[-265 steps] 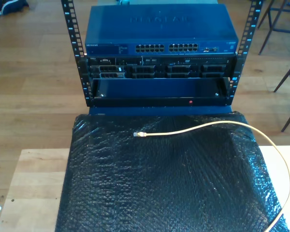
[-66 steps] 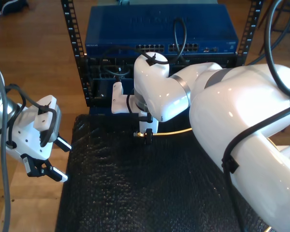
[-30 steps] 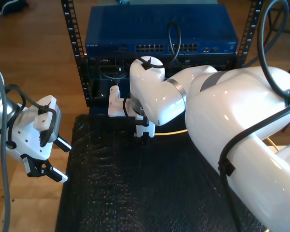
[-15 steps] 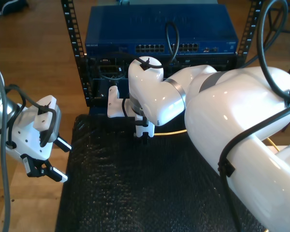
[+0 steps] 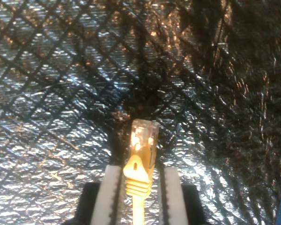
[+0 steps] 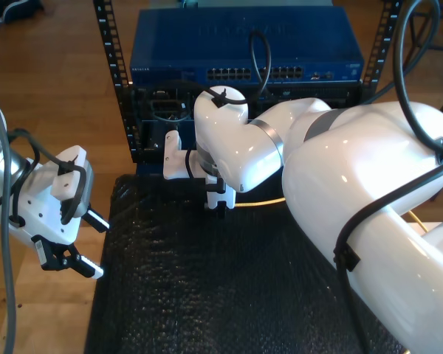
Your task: Grab the cable and plug it in
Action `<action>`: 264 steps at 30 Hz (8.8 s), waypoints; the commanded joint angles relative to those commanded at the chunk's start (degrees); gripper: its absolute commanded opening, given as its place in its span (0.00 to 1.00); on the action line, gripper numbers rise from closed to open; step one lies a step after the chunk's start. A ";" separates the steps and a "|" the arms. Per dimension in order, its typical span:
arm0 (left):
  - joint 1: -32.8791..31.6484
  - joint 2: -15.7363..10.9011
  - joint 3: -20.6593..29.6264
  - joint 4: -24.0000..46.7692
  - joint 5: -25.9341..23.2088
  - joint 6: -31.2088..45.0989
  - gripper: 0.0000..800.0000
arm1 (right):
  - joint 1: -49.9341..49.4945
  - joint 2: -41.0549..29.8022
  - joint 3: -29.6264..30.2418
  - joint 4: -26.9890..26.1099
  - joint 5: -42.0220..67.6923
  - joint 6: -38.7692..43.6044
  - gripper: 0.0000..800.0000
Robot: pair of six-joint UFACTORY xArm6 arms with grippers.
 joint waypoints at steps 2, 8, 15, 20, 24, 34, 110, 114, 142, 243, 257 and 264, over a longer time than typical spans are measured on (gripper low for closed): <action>0.00 0.00 0.00 0.00 0.00 0.00 1.00 | 0.26 -0.09 0.00 0.00 0.00 0.00 0.21; 0.00 0.00 0.00 0.00 0.00 0.00 1.00 | 0.26 -0.09 0.00 -0.09 0.00 0.00 0.14; 0.00 0.09 0.00 0.00 0.00 0.00 1.00 | 0.35 -0.09 0.18 -0.88 0.00 0.09 0.06; 0.00 0.00 0.00 0.00 0.09 0.00 1.00 | 0.26 -0.44 0.18 -0.88 0.09 0.00 0.03; 0.00 0.00 0.00 0.00 0.18 0.00 1.00 | 0.09 -1.76 0.26 -0.62 0.53 -0.26 0.01; 0.00 0.00 0.26 -0.26 0.35 -0.09 1.00 | -1.58 -9.23 4.48 0.09 4.57 -0.88 0.01; -22.51 1.14 -10.90 -25.05 7.12 -8.62 1.00 | -17.23 -50.55 19.43 40.53 34.64 -21.01 0.01; -22.51 1.14 -10.81 -26.37 7.74 -8.53 0.97 | -17.14 -50.55 19.34 40.62 34.55 -20.92 0.01; -22.33 0.79 -10.20 -27.52 7.65 -8.18 0.64 | -16.97 -50.55 19.25 41.76 34.46 -20.92 0.01; -20.22 -1.23 -7.74 -31.12 7.30 -5.27 0.01 | -17.32 -50.99 19.34 41.49 34.37 -21.27 0.67; -18.11 0.00 -8.26 -34.37 8.00 -11.96 0.00 | -17.23 -57.58 19.34 41.32 31.91 -29.54 0.96; -16.62 1.05 -8.62 -37.01 10.99 -15.21 0.00 | -17.14 -61.10 19.34 41.41 30.77 -34.90 0.96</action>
